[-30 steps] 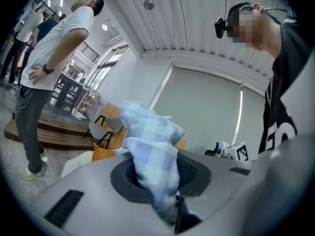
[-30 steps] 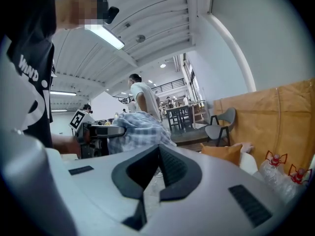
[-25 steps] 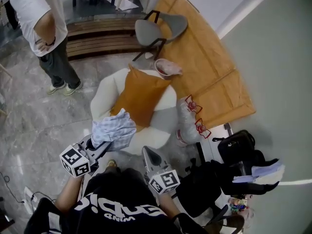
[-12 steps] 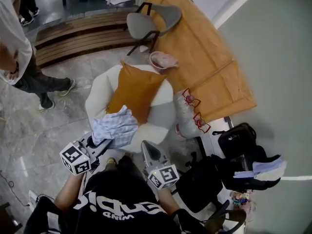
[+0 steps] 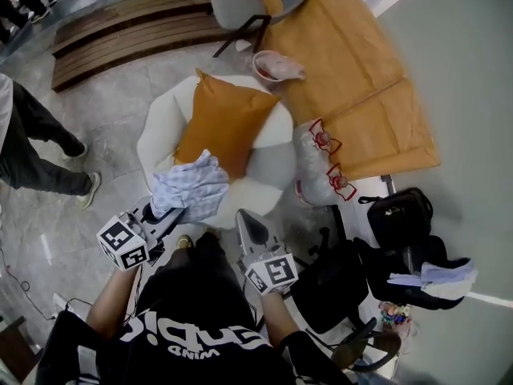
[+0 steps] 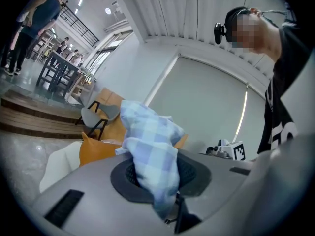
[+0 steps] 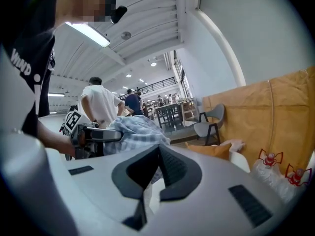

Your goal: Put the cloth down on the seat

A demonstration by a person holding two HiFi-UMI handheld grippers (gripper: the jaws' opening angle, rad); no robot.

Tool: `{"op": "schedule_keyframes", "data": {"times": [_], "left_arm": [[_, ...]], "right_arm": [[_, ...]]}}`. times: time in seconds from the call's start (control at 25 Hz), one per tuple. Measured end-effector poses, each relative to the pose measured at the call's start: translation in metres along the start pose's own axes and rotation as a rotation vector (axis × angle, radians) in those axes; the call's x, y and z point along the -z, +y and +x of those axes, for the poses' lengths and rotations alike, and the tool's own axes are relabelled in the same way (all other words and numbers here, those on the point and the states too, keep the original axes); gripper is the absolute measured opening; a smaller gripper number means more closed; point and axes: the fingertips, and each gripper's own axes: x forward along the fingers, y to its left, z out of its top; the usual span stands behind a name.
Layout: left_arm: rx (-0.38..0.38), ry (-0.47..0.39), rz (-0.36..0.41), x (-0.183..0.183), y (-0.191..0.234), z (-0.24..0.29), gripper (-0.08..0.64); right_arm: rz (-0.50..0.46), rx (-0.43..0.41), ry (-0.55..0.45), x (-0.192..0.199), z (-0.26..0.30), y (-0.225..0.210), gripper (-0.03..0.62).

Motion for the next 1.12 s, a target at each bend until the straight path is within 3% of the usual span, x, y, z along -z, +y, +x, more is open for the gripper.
{"op": "schedule_keyframes", "data": {"times": [0.16,0.48,1.12], "left_arm": [[-0.005,0.035,-0.017,0.012,0.017,0.022,0.080],[-0.003,0.108,-0.053,0.051,0.050,0.053,0.079],[-0.038,0.166,-0.112,0.132,0.105,0.105,0.079]], "right_arm": [[-0.028,-0.016,0.021,0.013,0.015,-0.014,0.019],[0.003,-0.007,0.072,0.044,0.029,-0.038,0.020],[0.041,0.016,0.118,0.116,0.043,-0.094,0.020]]}}
